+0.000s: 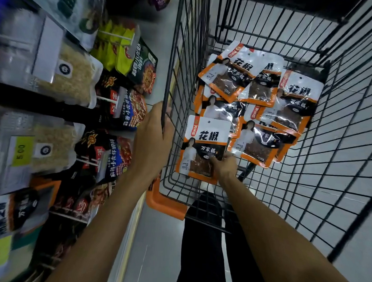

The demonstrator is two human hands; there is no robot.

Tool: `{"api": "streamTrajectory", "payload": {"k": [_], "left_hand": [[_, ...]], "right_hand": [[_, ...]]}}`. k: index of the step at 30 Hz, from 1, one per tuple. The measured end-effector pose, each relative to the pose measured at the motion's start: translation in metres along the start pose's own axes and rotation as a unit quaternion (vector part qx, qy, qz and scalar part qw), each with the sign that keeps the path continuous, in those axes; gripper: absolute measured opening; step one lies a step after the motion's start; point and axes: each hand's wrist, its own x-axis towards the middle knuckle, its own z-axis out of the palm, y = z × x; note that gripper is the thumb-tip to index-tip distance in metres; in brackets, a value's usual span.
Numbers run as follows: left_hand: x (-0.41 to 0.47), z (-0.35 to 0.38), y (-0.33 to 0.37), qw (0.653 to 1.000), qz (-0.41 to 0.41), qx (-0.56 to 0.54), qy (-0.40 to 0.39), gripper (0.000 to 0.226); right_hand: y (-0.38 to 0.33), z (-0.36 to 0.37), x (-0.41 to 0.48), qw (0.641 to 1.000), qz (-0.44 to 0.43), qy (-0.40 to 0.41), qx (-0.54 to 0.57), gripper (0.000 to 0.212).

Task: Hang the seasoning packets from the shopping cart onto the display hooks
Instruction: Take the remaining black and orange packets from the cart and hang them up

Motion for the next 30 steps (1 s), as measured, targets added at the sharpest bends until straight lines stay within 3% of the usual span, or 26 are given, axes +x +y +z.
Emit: {"api": "streamTrajectory", "payload": {"k": [5,10,13,16,18,21,24,27,30], "left_hand": [[0.0,-0.003,-0.002,1.0,0.006,-0.002,-0.016,0.025],[-0.001,-0.018,0.007,0.999,-0.033,-0.004,-0.031,0.031],[-0.002,-0.033,0.027,0.999,0.009,0.037,0.038,0.034],[0.003,-0.037,0.059,0.994,0.045,-0.016,0.097,0.039],[0.011,-0.031,0.082,0.991,0.006,-0.126,0.04,0.046],[0.022,-0.015,0.104,0.951,-0.096,-0.281,-0.089,0.032],[0.035,0.002,0.102,0.925,-0.135,-0.336,-0.113,0.022],[0.05,0.02,0.096,0.907,-0.165,-0.367,-0.121,0.027],[0.064,0.046,0.092,0.89,-0.202,-0.391,-0.119,0.029]], "right_hand": [[-0.018,-0.02,-0.023,0.995,-0.069,-0.054,0.048,0.03],[-0.051,-0.091,-0.052,0.981,-0.168,-0.025,0.099,0.017],[-0.08,-0.131,-0.072,0.969,-0.172,-0.041,0.175,0.007],[-0.106,-0.153,-0.095,0.946,-0.17,-0.134,0.24,0.017],[-0.119,-0.157,-0.109,0.928,-0.174,-0.197,0.264,0.029],[-0.133,-0.155,-0.119,0.923,-0.175,-0.228,0.257,0.036],[-0.139,-0.158,-0.112,0.925,-0.167,-0.235,0.247,0.029],[-0.141,-0.164,-0.09,0.926,-0.19,-0.233,0.227,0.017],[-0.136,-0.173,-0.048,0.949,-0.207,-0.129,0.2,0.029]]}}
